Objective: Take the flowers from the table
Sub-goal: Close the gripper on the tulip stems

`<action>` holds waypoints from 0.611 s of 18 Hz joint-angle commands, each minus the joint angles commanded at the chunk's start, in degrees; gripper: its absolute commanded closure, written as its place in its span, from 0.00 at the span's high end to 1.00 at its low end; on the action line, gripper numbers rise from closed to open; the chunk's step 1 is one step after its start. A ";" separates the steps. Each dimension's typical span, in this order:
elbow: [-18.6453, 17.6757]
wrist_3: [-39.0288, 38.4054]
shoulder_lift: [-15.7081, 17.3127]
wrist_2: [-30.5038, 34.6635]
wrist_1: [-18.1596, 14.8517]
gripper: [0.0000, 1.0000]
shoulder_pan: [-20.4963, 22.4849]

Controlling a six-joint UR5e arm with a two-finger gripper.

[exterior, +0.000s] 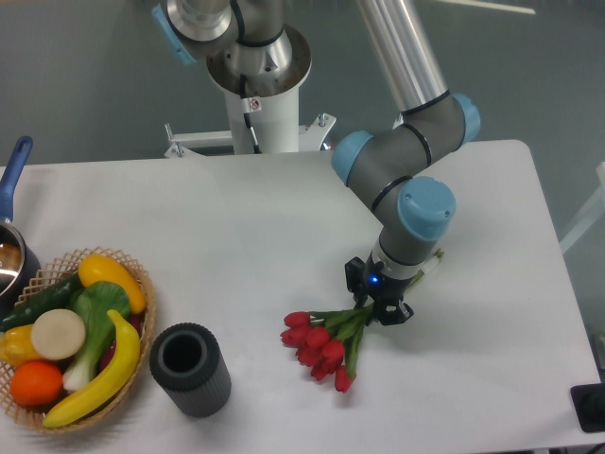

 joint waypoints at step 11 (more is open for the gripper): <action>0.44 0.00 0.35 -0.09 0.09 0.29 0.00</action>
